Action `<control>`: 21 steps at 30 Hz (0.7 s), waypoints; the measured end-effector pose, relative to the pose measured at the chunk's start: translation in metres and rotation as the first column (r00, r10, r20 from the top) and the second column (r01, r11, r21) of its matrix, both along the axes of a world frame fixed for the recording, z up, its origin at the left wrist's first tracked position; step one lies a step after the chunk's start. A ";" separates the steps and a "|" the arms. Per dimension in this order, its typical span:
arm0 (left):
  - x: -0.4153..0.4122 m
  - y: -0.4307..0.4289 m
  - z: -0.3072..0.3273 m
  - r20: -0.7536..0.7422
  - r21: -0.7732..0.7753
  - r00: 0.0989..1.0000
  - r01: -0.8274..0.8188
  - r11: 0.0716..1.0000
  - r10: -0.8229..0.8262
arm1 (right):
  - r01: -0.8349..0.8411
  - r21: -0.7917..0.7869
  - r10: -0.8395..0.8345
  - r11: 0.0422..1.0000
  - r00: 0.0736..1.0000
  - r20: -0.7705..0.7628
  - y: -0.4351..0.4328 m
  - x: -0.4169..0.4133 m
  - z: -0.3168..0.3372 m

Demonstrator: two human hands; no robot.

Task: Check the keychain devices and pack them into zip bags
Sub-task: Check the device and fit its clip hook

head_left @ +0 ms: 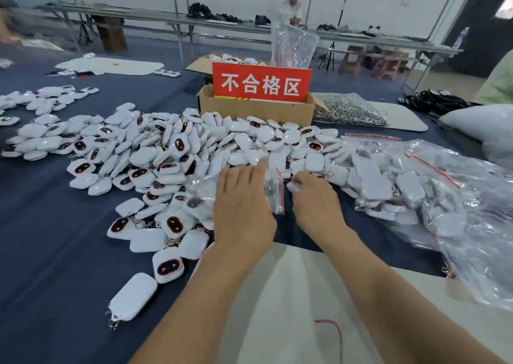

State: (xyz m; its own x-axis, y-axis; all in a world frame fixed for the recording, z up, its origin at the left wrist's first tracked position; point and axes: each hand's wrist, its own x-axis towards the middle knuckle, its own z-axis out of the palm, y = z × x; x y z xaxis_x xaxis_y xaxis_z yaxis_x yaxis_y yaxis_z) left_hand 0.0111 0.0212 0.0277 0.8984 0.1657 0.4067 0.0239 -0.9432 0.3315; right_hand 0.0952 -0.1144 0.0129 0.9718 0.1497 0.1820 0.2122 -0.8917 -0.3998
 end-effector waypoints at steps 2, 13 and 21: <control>0.003 -0.002 -0.009 -0.124 -0.005 0.991 0.057 0.998 -0.057 | -0.010 0.048 0.012 0.999 0.999 -0.031 -0.007 -0.007 0.004; -0.017 -0.056 -0.002 0.048 -0.658 0.952 0.257 0.708 -0.301 | 0.303 0.931 0.198 0.203 0.919 -0.342 -0.065 -0.101 0.018; -0.013 -0.058 -0.003 0.020 -0.757 0.940 0.236 0.609 -0.340 | 0.281 0.929 0.250 0.240 0.907 -0.339 -0.072 -0.098 0.027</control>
